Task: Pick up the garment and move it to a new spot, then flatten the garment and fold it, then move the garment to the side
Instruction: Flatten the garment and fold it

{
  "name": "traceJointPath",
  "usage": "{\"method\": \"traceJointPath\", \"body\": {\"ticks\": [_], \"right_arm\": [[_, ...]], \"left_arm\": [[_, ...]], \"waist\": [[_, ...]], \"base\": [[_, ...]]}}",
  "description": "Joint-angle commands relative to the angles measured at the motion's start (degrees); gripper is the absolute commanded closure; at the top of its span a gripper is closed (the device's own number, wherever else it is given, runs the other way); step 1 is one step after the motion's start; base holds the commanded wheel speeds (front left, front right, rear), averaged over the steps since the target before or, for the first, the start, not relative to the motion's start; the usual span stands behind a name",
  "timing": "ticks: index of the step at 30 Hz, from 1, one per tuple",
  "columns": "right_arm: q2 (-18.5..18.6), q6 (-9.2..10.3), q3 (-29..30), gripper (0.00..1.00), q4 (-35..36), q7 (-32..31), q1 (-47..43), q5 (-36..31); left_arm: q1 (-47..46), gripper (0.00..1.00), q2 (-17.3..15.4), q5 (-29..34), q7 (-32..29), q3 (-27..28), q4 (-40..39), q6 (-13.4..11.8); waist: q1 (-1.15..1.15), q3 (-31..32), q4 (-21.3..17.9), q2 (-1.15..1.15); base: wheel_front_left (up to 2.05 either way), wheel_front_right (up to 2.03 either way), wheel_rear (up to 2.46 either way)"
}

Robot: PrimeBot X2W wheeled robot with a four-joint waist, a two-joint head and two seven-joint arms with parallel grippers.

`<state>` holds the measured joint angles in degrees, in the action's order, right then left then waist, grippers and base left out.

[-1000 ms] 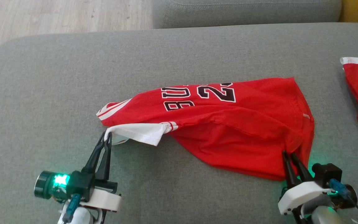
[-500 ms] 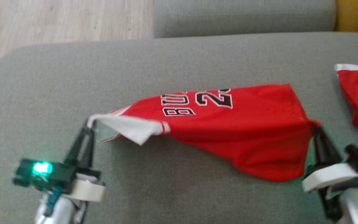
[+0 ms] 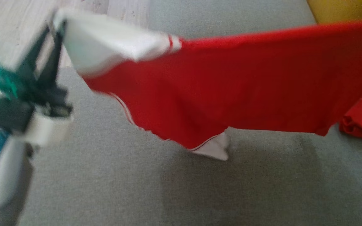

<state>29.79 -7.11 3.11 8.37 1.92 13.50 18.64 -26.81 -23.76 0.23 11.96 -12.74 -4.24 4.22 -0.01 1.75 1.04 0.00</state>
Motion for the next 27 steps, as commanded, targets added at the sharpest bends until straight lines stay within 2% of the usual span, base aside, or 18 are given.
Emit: {"method": "traceJointPath", "body": {"ticks": [1, 6, 9, 13, 14, 19, 23, 27], "right_arm": [[3.1, -0.37, -0.2, 1.0, 3.3, -1.8, 3.6, 1.1], [7.2, -0.37, -2.2, 1.0, 4.8, -4.8, 10.8, 3.8], [8.2, -0.37, -5.4, 1.0, 1.6, -6.4, 17.6, 6.6], [8.3, -0.37, -11.7, 1.0, -4.8, -7.5, 27.1, 8.0], [7.7, -0.37, -14.9, 1.0, -8.7, -7.0, 32.5, 8.0], [5.0, -0.37, -22.4, 1.0, -18.9, -2.8, 47.2, 7.0], [2.9, -0.37, -26.3, 1.0, -27.5, 2.8, 58.1, 4.5], [2.7, -0.37, -28.5, 1.0, -34.7, 8.4, 65.7, 1.2]], "left_arm": [[-6.5, 1.0, -3.0, 0.4, -1.0, 2.3, -2.9, 0.6], [-15.7, 1.0, -4.8, -0.1, -3.6, 0.4, -3.6, 2.2], [-22.1, 1.0, -5.6, -1.7, -5.3, -1.7, -0.1, 2.8], [-30.3, 1.0, -6.8, -4.3, -6.7, -5.1, 8.2, 3.2], [-34.7, 1.0, -7.5, -5.5, -6.6, -7.6, 13.0, 3.2], [-47.0, 1.0, -8.1, -9.4, -4.1, -12.9, 25.6, 3.2], [-56.6, 1.0, -7.6, -8.7, 0.1, -13.5, 34.1, 3.2], [-62.8, 1.0, -5.0, -8.6, 2.6, -13.0, 38.1, 2.9]], "waist": [[0.01, -0.1, -0.4, 0.0], [0.01, -0.7, -1.0, 0.0], [0.01, -1.8, -1.5, 0.0], [0.01, -5.8, -1.9, 0.0], [0.01, -8.8, -1.9, 0.0], [0.01, -17.0, -1.4, 0.0], [0.01, -20.8, -1.3, 0.0], [0.01, -23.0, -0.2, 0.0]], "base": [[0.0, 0.0, 0.0], [0.0, 0.0, 0.0], [0.0, 0.0, 0.0], [0.0, 0.0, 0.0], [0.0, 0.0, 0.0], [0.0, 0.0, 0.0], [0.0, 0.0, 0.0], [0.0, 0.0, 0.0]]}}
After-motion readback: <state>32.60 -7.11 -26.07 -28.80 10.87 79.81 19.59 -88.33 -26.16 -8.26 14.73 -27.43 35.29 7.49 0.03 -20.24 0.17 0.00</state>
